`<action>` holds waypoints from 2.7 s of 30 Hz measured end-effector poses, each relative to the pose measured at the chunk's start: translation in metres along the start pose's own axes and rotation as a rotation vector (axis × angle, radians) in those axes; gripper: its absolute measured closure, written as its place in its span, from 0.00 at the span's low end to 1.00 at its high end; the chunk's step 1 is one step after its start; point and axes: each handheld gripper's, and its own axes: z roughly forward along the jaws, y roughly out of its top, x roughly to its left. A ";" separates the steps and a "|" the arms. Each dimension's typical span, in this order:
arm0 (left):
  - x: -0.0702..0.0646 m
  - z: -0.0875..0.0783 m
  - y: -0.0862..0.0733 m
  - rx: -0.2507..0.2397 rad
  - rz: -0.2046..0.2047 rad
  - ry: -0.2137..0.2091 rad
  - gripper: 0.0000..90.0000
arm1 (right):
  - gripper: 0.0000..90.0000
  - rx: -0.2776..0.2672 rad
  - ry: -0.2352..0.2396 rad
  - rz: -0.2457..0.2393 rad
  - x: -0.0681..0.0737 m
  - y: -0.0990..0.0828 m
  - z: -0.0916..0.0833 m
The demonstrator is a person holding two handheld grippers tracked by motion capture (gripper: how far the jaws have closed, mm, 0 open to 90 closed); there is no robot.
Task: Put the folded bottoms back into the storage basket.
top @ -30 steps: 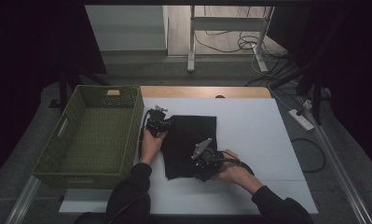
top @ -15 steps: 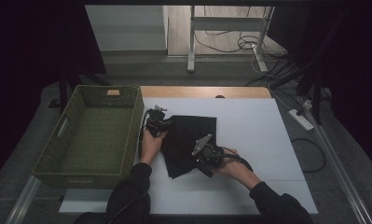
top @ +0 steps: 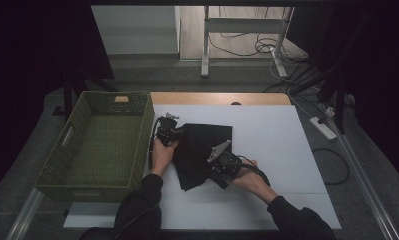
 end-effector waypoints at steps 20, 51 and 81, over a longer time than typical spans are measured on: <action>-0.011 -0.019 0.031 -0.046 0.009 0.007 0.92 | 0.94 -0.131 0.040 0.004 -0.001 0.004 -0.032; -0.023 -0.079 0.094 -0.097 0.050 0.005 0.92 | 0.94 -0.320 0.041 -0.021 0.003 0.031 -0.101; 0.031 -0.169 0.107 -0.121 0.044 0.010 0.92 | 0.94 -0.402 0.095 -0.139 0.027 0.107 -0.098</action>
